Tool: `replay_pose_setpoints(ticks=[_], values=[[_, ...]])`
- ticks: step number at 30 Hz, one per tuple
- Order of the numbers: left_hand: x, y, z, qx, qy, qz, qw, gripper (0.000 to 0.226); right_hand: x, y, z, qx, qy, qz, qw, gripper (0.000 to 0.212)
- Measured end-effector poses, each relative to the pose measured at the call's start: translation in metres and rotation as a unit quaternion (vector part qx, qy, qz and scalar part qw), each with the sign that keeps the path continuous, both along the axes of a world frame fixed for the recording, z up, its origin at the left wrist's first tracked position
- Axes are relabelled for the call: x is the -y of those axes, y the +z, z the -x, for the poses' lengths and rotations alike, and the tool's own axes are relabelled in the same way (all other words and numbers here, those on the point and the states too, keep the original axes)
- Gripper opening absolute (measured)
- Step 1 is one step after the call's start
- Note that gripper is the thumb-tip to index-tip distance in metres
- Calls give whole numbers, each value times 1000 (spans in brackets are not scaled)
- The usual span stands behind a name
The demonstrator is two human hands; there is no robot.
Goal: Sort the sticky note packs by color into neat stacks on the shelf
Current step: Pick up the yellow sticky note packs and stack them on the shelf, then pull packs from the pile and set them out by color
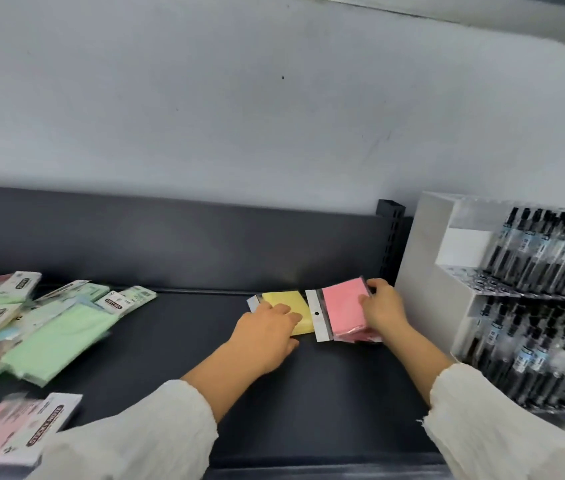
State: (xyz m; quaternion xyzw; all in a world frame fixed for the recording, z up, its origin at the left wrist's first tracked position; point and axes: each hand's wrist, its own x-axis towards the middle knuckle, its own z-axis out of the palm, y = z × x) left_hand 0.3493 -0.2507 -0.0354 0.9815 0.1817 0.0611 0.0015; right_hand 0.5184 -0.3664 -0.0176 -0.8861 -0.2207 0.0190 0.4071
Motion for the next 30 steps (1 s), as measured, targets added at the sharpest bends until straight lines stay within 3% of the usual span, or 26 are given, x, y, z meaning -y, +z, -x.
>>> replay_pose_setpoints(ticks=[3, 7, 12, 16, 21, 24, 30], values=[[-6, -8, -16, -41, 25, 15, 999, 56, 1, -4, -8, 15, 1, 33, 999, 43], [-15, -19, -29, -33, 43, 77, 996, 49, 2, -19, -11, 59, 22, 196, 979, 46], [-24, -17, -30, -11, 12, 100, 995, 43, -6, -25, -3, 102, 144, 289, 941, 49], [-28, -14, -21, -21, -2, 121, 992, 47, -10, -21, -7, 105, 159, 341, 921, 45], [-27, -10, -4, -13, 5, 98, 995, 63, -34, -1, 13, 165, 151, 288, 931, 52], [-31, 7, 27, -3, 20, 53, 998, 60, -61, 20, 54, 175, 243, 213, 930, 52], [-68, 27, 123, 51, 229, -36, 971, 39, -121, 25, 143, 115, 403, 156, 894, 51]])
